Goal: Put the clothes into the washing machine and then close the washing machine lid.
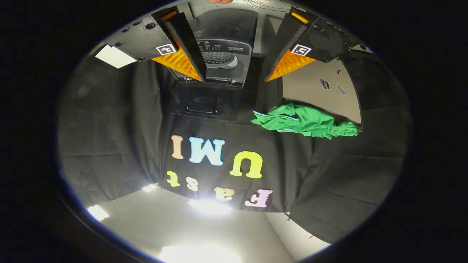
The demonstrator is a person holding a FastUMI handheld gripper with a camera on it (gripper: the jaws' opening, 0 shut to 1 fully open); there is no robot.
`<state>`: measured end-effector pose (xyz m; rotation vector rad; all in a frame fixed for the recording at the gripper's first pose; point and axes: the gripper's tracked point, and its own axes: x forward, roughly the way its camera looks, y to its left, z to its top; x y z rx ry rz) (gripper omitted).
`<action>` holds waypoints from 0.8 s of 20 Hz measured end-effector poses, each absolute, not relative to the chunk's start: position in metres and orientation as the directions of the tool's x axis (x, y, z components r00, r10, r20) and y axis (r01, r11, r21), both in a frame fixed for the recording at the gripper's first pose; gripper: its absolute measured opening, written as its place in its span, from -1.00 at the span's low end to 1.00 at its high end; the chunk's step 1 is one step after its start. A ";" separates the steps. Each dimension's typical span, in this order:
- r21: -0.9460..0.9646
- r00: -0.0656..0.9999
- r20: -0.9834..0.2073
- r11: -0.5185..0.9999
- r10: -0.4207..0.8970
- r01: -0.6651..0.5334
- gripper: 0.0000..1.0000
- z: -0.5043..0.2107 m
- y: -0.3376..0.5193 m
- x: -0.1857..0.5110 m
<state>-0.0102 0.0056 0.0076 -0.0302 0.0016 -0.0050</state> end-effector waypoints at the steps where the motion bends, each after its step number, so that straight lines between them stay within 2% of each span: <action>1: -0.028 1.000 -0.001 1.000 -0.006 0.006 0.95 0.008 0.006 -0.009; 8: 0.014 1.000 -0.008 1.000 -0.017 0.017 0.95 0.021 0.006 -0.004; 16: 0.087 0.999 -0.002 0.996 0.038 -0.038 0.95 0.087 0.034 0.023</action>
